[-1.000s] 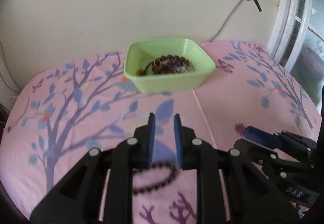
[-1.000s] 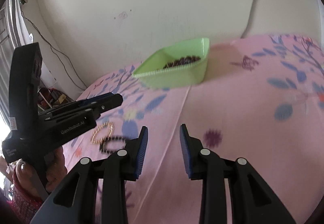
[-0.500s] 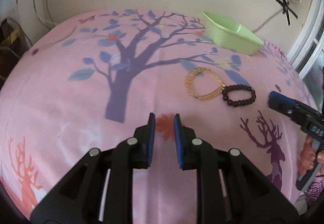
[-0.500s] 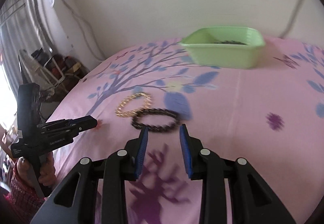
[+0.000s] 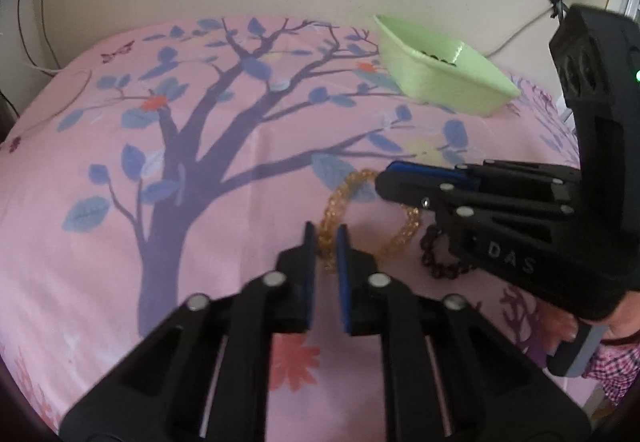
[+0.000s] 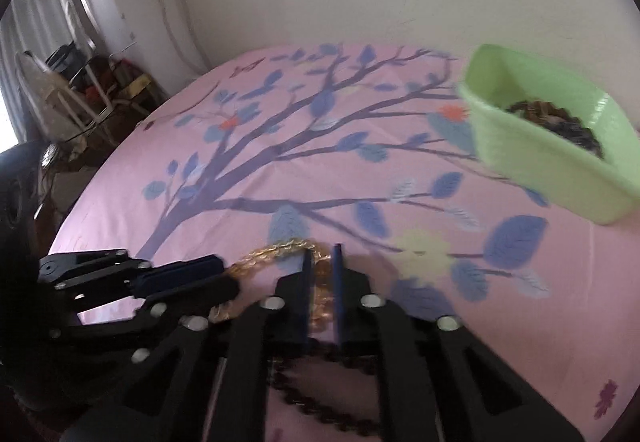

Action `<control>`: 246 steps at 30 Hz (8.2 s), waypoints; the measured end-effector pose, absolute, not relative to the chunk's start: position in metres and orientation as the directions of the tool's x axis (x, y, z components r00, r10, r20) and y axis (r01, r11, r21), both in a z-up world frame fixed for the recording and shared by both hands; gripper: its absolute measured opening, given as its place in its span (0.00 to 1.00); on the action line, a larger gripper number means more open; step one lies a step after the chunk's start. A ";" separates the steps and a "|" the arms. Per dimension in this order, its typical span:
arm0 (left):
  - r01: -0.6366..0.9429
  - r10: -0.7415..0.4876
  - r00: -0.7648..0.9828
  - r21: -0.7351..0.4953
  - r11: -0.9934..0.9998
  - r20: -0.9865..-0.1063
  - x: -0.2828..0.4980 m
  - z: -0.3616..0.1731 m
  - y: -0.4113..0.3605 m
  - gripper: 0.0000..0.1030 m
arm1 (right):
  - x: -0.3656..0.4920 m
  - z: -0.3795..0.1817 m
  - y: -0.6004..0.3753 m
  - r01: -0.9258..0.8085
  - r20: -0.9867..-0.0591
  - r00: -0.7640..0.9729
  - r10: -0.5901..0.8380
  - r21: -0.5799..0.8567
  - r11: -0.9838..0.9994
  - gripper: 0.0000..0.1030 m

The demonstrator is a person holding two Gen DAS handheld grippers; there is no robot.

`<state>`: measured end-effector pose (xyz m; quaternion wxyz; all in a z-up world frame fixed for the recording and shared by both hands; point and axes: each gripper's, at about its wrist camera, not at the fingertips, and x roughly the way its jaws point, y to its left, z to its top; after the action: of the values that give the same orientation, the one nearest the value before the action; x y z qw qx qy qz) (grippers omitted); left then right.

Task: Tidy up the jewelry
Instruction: 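Grasp the amber crystal bracelet with the left gripper and lift it, then carry the amber bracelet into the green bowl and open the left gripper, then move both grippers back toward the black bead bracelet on the sheet, then grasp the black bead bracelet with the left gripper while the right grasps it too, then lift the black bracelet with both grippers and carry it into the green bowl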

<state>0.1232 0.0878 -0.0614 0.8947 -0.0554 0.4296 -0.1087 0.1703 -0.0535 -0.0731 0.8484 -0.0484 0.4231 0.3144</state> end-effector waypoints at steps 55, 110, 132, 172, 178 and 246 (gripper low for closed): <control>0.451 -0.443 0.617 -0.169 0.876 -0.650 0.149 0.040 -0.049 0.06 | 0.117 0.026 -0.232 -0.473 -0.496 0.704 0.509 0.206 0.856 0.00; 0.145 -0.112 0.695 -0.014 0.989 -0.711 0.105 -0.037 -0.019 0.14 | 0.085 -0.062 -0.216 -0.332 -0.590 0.669 0.452 0.307 0.892 0.00; 0.164 -0.248 0.658 -0.186 0.969 -0.711 0.098 -0.048 0.064 0.14 | 0.109 -0.067 -0.147 -0.406 -0.664 0.592 0.457 0.244 0.881 0.00; 0.465 -0.406 0.526 -0.147 0.873 -0.747 0.029 -0.063 -0.067 0.08 | 0.018 -0.077 -0.222 -0.359 -0.689 0.641 0.338 0.120 0.926 0.00; 0.483 -0.398 0.527 -0.121 0.867 -0.751 0.010 -0.063 -0.091 0.08 | -0.013 -0.082 -0.244 -0.317 -0.676 0.664 0.321 0.135 0.939 0.00; 0.260 -0.143 0.745 0.086 0.962 -0.652 0.274 0.027 -0.096 0.08 | 0.258 0.016 -0.234 -0.379 -0.552 0.712 0.434 0.218 0.899 0.00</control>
<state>0.2738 -0.0964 0.0270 0.9301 0.0861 0.3402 -0.1084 0.2578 -0.2335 0.0164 0.9242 0.0446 0.3090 0.2202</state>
